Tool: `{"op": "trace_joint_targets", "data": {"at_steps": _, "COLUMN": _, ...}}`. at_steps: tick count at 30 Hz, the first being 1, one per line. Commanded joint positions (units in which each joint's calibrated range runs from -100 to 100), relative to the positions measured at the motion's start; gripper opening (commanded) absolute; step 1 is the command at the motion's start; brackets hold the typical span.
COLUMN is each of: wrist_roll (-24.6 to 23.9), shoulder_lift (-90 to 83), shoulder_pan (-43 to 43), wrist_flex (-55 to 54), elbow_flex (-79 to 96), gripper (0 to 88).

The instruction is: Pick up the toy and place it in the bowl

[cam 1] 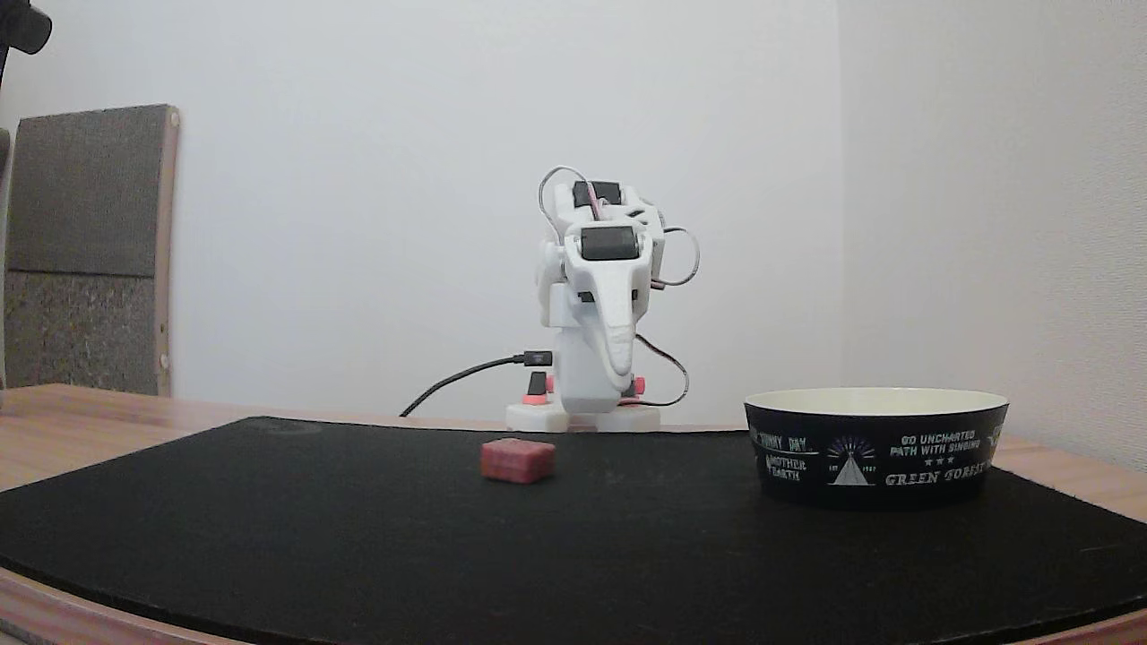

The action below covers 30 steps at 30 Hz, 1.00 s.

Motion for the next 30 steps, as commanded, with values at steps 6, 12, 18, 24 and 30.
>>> {"op": "trace_joint_targets", "data": {"at_steps": 6, "wrist_roll": 0.2, "shoulder_lift": -0.6, "shoulder_pan": -0.2, "wrist_flex": 0.1, "elbow_flex": 0.7, "gripper": 4.7}}
{"op": "trace_joint_targets", "data": {"at_steps": 12, "wrist_roll": 0.2, "shoulder_lift": -0.6, "shoulder_pan": -0.2, "wrist_flex": 0.1, "elbow_flex": 0.7, "gripper": 4.9}}
{"op": "trace_joint_targets", "data": {"at_steps": 18, "wrist_roll": 0.5, "shoulder_lift": -0.6, "shoulder_pan": -0.2, "wrist_flex": -0.1, "elbow_flex": 0.7, "gripper": 18.5}}
{"op": "trace_joint_targets", "data": {"at_steps": 24, "wrist_roll": 0.1, "shoulder_lift": -0.3, "shoulder_pan": 0.6, "wrist_flex": -0.1, "elbow_flex": 0.5, "gripper": 36.0}}
{"op": "trace_joint_targets", "data": {"at_steps": 30, "wrist_roll": 0.0, "shoulder_lift": 1.1, "shoulder_pan": 6.6, "wrist_flex": 0.2, "elbow_flex": -1.0, "gripper": 36.6}}
